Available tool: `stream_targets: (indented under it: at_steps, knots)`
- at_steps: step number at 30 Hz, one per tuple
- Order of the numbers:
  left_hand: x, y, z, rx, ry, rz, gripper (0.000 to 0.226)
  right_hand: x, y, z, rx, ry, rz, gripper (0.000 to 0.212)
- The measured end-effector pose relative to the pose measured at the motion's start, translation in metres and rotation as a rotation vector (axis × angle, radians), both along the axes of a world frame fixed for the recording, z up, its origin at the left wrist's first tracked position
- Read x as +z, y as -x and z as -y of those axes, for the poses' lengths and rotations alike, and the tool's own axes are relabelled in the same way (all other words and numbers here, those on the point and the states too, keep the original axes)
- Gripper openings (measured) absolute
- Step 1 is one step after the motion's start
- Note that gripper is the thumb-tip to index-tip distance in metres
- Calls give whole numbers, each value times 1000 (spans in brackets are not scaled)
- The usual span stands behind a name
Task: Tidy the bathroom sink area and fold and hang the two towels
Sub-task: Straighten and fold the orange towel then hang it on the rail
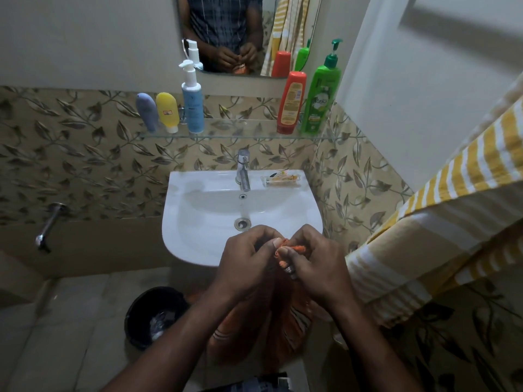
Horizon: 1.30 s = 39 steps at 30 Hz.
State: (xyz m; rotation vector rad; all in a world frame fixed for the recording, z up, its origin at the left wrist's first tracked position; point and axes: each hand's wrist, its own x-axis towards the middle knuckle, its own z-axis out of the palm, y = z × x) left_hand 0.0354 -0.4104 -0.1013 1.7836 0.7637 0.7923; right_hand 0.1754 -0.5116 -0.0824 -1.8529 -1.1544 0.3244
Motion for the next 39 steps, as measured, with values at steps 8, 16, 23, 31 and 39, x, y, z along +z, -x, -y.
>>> stream_targets:
  at_steps: [8, 16, 23, 31, 39]
  knots:
    - [-7, 17, 1, -193, 144, 32, 27, 14, -8, 2, -8, -157, -212, 13]
    - [-11, 14, 10, -199, 134, 73, 16, 26, -32, 12, -42, -278, -228, 24]
    - [-9, 3, 16, -239, 158, 101, 20, 37, -34, 15, -36, -344, -221, 28]
    - [-1, -11, 21, -153, -59, 115, 15, 48, -30, 15, -34, -376, -214, 17]
    - [-8, -18, 22, -156, 11, 77, 14, 53, -32, 17, -9, -366, -217, 22]
